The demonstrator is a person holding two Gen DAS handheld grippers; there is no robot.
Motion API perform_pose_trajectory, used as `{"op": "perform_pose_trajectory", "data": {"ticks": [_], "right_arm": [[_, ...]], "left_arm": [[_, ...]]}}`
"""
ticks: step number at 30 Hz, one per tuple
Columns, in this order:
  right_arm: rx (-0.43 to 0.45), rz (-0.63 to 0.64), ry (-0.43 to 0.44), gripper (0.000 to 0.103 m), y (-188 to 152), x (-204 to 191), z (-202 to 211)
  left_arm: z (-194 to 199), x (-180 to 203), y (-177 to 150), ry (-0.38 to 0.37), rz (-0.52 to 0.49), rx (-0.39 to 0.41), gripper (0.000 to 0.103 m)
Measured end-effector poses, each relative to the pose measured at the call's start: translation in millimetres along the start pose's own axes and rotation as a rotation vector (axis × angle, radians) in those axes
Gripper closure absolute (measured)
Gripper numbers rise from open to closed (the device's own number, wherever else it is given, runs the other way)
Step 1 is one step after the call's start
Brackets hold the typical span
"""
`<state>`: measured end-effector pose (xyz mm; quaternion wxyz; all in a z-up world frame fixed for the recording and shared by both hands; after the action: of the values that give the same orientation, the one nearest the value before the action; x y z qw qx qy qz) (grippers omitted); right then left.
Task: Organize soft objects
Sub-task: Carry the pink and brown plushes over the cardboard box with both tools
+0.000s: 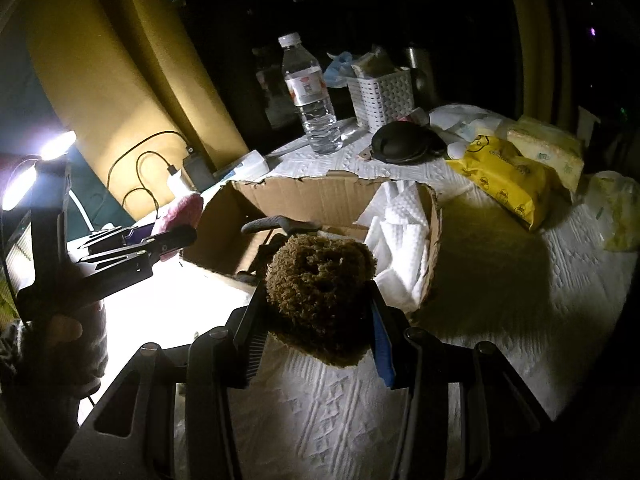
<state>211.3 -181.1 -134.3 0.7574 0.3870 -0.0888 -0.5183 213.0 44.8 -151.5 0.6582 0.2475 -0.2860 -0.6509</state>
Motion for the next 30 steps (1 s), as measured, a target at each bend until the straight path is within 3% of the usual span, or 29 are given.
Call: {"op": "perform_pose_trajectory", "data": {"ticks": [6, 9, 12, 30], "right_arm": [[-0.007, -0.001, 0.007, 0.056, 5.0, 6.5, -8.1], [-0.006, 0.001, 0.009, 0.056, 7.1, 7.7, -10.4], [-0.007, 0.002, 0.009, 0.056, 8.7, 6.5, -13.5], [-0.007, 0.07, 0.023, 0.056, 16.7, -39.7, -23.4]], "left_arm": [[-25.1, -8.9, 0.3, 0.01, 0.032, -0.049, 0.062], [-29.8, -12.3, -0.2, 0.011, 0.049, -0.057, 0.052], [-29.8, -12.2, -0.3, 0.001, 0.051, -0.054, 0.052], [5.6, -36.5, -17.8, 0.024, 0.077, -0.021, 0.052]]}}
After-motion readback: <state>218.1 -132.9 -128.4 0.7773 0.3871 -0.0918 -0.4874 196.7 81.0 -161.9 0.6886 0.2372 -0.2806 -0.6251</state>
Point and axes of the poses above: each gripper's, at about its wrist camera, not at the fingertips, and z roughly against the way its jaws point, x to its right, y to its top, the point moved 4 cm from there along -z, roughly the way its jaws point, and after that the axes turned 2 degrees about -z, right-handed, at the moved point
